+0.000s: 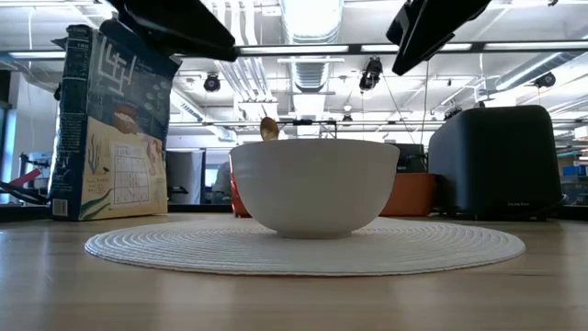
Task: Arrange a breakfast setting
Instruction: Move the white bowl to the top right of the white placemat
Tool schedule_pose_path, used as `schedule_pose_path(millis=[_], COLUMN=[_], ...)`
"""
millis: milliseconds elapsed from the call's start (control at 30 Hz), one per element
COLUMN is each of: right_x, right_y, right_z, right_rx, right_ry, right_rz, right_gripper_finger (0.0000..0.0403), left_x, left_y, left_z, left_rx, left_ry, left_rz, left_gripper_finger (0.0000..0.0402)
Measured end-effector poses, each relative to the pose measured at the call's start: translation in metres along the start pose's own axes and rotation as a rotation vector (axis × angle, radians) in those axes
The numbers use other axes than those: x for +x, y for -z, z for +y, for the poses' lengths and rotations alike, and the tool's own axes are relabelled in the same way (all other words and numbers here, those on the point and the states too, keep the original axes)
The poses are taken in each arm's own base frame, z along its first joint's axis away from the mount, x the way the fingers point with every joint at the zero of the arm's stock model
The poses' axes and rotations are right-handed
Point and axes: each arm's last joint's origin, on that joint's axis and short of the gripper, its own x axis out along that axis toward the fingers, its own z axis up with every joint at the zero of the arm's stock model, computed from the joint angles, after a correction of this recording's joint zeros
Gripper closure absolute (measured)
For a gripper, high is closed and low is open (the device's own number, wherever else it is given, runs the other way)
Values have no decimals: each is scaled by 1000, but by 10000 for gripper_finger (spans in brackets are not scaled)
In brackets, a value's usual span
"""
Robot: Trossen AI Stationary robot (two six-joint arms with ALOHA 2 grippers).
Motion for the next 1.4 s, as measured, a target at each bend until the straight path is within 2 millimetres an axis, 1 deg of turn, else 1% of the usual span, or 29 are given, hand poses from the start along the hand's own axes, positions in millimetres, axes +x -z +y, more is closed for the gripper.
schedule_pose_path(millis=[100,200,333,500,700,800,900,1000,1133,1400], right_x=[1,2,6,20,48,62,72,76,76,78], right_y=[-1,-2,1,4,8,11,12,13,12,12], right_z=[1,2,2,5,8,8,9,10,10,10], right_rx=[-73,-165,-359,-487,-572,-586,-586,-596,-609,-704], right_ry=[-35,-37,-61,-108,-110,-106,-106,-107,-107,-113], right_rz=[-15,-27,-18,14,72,113,124,129,113,106], right_gripper_finger=[259,252,254,264,275,282,289,295,301,303], left_x=[2,3,6,9,9,8,8,8,8,8], left_y=[2,4,7,10,10,10,10,10,10,11], left_z=[-1,-3,-6,-9,-10,-11,-11,-11,-11,-11], left_rx=[10,7,-25,-68,-74,-73,-73,-72,-69,-67], left_ry=[7,19,56,97,107,112,118,118,117,119], left_rz=[18,25,49,73,76,77,79,79,82,81], left_gripper_finger=[238,238,238,238,238,238,238,238,238,238])
